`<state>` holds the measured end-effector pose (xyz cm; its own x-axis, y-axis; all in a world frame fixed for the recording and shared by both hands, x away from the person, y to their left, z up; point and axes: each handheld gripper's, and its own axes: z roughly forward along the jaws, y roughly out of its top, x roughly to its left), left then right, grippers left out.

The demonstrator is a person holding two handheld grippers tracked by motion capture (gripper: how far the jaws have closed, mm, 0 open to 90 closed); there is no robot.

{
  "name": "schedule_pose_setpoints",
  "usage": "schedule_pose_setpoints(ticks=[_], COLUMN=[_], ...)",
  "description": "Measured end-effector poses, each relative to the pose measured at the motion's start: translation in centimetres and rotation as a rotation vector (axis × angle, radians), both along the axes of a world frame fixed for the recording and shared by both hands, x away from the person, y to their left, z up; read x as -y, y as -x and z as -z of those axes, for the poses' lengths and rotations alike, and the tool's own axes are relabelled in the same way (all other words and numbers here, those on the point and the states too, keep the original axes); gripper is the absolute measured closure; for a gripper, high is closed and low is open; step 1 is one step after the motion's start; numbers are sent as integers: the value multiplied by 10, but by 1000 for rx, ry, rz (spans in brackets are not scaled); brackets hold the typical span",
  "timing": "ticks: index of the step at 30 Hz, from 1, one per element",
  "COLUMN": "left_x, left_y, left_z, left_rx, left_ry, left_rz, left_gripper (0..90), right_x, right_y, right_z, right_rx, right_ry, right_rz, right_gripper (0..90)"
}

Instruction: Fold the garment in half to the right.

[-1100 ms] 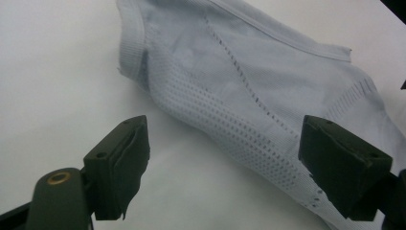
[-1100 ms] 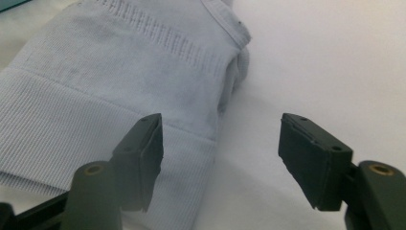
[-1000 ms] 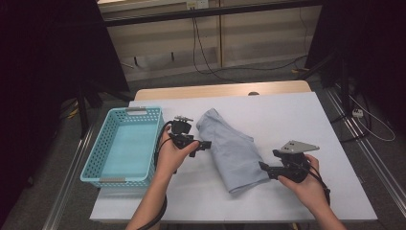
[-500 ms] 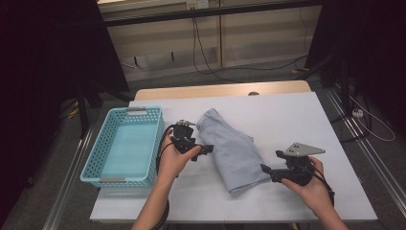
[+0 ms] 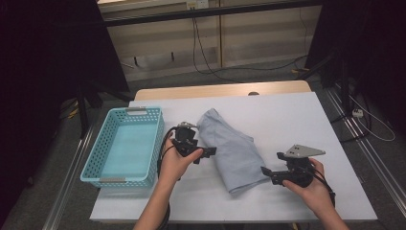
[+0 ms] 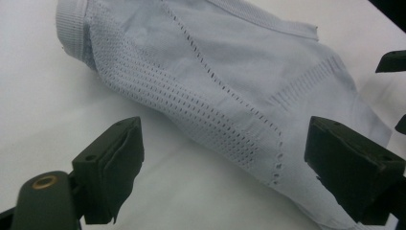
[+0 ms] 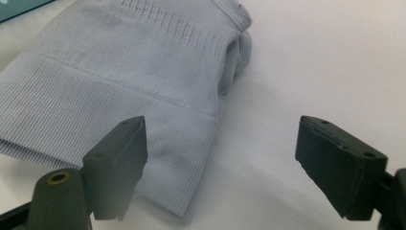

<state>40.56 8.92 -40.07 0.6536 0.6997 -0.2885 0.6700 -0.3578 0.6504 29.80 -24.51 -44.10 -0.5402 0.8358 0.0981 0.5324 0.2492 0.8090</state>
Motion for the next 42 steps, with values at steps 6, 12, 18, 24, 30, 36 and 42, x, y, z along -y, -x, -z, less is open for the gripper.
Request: schedule_pose_setpoints(ticks=[6, 12, 18, 24, 30, 36, 42], left_x=[4, 7, 9, 9, 14, 20, 25], left_y=[5, 9, 11, 14, 16, 20, 22], left_z=[1, 0, 1, 3, 5, 10, 18], left_rx=[5, 12, 0, -6, -13, -17, -26], left_ry=[-2, 2, 13, 11, 7, -2, -24], left_rz=[21, 47, 45, 41, 52, 59, 57], left_gripper=[119, 108, 107, 107, 107, 98, 94], right_x=[2, 1, 4, 4, 4, 5, 2], right_y=[1, 2, 1, 2, 4, 7, 9], right_z=[-1, 0, 0, -2, -2, -4, -4], right_rx=[7, -1, 6, 19, 22, 25, 29], right_ry=[-9, -9, -5, -8, -3, -5, -2], right_rz=[10, 9, 19, 26, 28, 33, 28], right_gripper=[165, 149, 145, 142, 142, 142, 142])
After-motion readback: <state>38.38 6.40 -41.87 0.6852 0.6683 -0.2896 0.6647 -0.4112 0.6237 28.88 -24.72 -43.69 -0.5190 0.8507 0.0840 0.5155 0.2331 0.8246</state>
